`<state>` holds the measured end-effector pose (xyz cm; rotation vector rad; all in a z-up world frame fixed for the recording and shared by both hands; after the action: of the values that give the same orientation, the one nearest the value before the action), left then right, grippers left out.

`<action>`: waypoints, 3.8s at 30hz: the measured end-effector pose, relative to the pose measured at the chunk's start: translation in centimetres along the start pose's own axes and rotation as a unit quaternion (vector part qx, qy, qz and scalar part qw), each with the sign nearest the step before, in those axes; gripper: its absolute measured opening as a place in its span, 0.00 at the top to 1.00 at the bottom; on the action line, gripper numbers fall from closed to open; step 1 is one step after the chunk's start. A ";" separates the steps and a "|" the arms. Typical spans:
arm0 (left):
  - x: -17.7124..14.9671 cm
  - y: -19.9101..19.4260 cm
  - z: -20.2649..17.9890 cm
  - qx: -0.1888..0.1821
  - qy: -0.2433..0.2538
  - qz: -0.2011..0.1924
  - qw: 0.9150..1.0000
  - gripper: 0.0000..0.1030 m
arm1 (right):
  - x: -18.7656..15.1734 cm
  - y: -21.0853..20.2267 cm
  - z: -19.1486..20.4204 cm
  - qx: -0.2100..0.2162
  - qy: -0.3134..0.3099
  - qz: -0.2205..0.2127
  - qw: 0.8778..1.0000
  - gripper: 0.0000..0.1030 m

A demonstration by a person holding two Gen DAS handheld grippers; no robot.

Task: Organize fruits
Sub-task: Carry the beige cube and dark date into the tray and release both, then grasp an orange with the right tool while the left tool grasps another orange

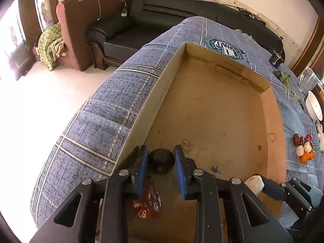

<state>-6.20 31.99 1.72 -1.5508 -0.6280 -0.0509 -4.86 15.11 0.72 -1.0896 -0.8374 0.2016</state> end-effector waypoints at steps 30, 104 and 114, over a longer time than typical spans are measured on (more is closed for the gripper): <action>-5.0 -8.9 -10.4 -0.127 0.075 -0.073 0.986 0.32 | -13.0 -16.3 -20.9 -0.125 0.203 -0.094 0.967 0.34; -7.7 0.3 -31.7 -0.203 0.299 -0.091 0.928 0.81 | -12.3 -13.9 -28.7 -0.118 0.266 -0.126 0.948 0.66; -7.0 -3.5 -25.0 -0.195 0.229 -0.095 0.949 0.80 | -11.7 -15.1 -25.5 -0.122 0.238 -0.138 0.954 0.66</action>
<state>-4.96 5.99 4.61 -1.7691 -0.4050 -0.6992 0.97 -16.16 2.59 -1.1709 -0.5748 -0.3986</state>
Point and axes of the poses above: each gripper's, at about its wrist camera, not at the fingertips, and y roughly the way its jaws point, z to its left, x to its top, the point moved 1 cm from there along y, roughly the way its jaws point, and after that the axes turned 6 degrees about z, right-handed, at the moved point
